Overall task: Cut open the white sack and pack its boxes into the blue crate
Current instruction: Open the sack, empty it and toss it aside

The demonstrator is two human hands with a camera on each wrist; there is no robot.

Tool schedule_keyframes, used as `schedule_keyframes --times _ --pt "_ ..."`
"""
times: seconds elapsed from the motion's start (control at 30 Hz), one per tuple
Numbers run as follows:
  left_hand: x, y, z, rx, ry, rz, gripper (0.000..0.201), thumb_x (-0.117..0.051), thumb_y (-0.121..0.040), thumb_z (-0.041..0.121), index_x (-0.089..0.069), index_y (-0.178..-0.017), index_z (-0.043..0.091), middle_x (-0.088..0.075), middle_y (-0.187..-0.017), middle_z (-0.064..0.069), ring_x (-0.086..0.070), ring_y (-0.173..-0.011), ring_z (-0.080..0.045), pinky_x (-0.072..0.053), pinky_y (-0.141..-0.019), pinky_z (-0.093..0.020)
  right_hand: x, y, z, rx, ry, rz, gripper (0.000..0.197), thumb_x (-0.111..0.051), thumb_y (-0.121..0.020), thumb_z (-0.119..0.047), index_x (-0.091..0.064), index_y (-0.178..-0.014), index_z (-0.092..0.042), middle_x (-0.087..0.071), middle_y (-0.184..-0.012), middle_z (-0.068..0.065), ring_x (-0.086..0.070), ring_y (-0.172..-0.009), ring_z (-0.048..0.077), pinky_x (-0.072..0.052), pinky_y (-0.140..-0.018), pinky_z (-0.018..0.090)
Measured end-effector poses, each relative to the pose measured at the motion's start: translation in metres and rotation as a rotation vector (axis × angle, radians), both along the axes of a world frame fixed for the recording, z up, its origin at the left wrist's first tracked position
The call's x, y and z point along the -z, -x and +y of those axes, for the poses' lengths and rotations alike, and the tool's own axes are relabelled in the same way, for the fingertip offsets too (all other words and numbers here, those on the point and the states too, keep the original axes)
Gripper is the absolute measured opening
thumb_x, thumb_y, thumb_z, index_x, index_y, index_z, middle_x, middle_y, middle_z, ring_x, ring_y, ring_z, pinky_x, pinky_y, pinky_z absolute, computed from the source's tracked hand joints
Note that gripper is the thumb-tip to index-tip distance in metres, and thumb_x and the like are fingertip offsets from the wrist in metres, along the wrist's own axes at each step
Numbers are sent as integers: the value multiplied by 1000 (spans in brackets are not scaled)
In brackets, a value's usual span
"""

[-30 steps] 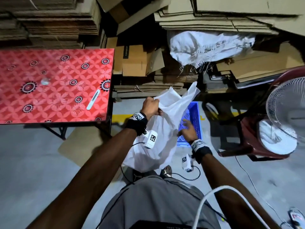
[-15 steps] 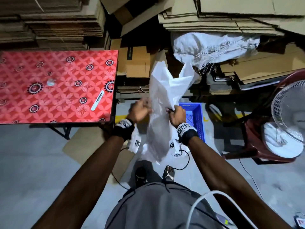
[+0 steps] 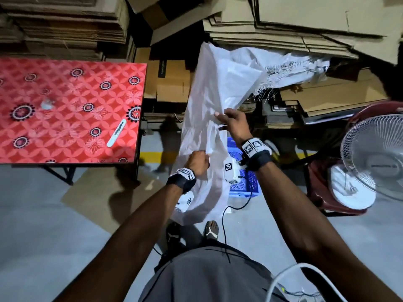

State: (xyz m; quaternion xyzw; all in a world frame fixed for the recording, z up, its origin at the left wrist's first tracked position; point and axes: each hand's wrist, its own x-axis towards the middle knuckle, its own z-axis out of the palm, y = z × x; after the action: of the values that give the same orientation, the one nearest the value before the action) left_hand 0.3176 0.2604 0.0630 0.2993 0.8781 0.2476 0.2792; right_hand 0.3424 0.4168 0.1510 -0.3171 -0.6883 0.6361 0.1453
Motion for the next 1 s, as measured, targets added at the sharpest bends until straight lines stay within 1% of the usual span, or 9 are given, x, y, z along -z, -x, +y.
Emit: schedule_keyframes --times 0.13,0.2,0.33,0.5,0.63,0.73,0.87,0.93,1.0 --pt "-6 27 7 -104 32 -30 40 -46 -107 25 -61 -115 -12 -63 -123 -33 -58 -118 -46 -44 -94 -44 51 -52 -5 78 -135 -76 14 -73 -78 -37 -67 -78 -24 -69 -77 -5 -63 -74 10 -54 -69 33" --pt "-8 35 16 -123 31 -60 43 -47 -107 26 -59 -118 -14 -60 -126 -34 -56 -120 -45 -42 -95 -43 92 -81 -27 -93 -196 -306 37 -67 -70 -58 -63 -72 -22 -69 -74 -3 -65 -76 19 -55 -78 45" --pt "6 43 33 -118 58 -137 47 -48 -106 30 -56 -123 -13 -59 -130 -32 -56 -122 -44 -43 -96 -40 125 -115 -97 -329 -326 -863 85 -44 -57 -98 -64 -86 -20 -70 -95 8 -67 -93 32 -51 -82 38" --pt "38 50 36 -107 98 -236 49 -48 -106 34 -59 -116 -13 -62 -122 -34 -60 -115 -44 -46 -92 -41 159 -118 -113 -387 -387 -851 31 -55 -96 -38 -62 -115 -14 -61 -123 18 -58 -115 41 -46 -91 42" --pt "89 58 28 -204 20 -405 41 -56 -103 34 -52 -75 6 -62 -70 -19 -69 -76 -38 -57 -71 -44 192 -107 -95 -397 -352 -815 28 -54 -96 -19 -65 -118 -5 -61 -121 28 -57 -113 46 -46 -93 42" --pt "129 48 14 -270 -128 -479 10 -59 -99 6 -54 -93 12 -62 -80 -7 -52 -61 -15 -42 -58 -27 235 -79 -76 -386 -309 -813 27 -53 -97 -23 -64 -111 -3 -62 -116 29 -57 -111 47 -46 -88 42" --pt "218 20 -35 -230 8 -529 33 -60 -88 -7 -65 -86 26 -58 -76 13 -54 -64 3 -43 -63 -11 310 -32 -54 -317 -237 -837 30 -63 -92 -29 -66 -105 -2 -63 -115 28 -61 -108 46 -51 -91 44" --pt "272 -2 -62 -99 93 -576 26 -74 -78 6 -68 -102 12 -67 -90 3 -63 -79 0 -51 -73 -18 346 -10 -45 -286 -211 -849 29 -67 -89 -27 -67 -102 -1 -65 -113 28 -64 -105 44 -54 -90 43" --pt "313 -29 -80 -76 290 -511 93 -84 -67 52 -43 -142 14 -61 -125 -9 -61 -111 -22 -53 -92 -38 388 9 -39 -265 -152 -858 30 -69 -84 -26 -67 -102 -2 -67 -110 27 -67 -99 41 -57 -84 41"
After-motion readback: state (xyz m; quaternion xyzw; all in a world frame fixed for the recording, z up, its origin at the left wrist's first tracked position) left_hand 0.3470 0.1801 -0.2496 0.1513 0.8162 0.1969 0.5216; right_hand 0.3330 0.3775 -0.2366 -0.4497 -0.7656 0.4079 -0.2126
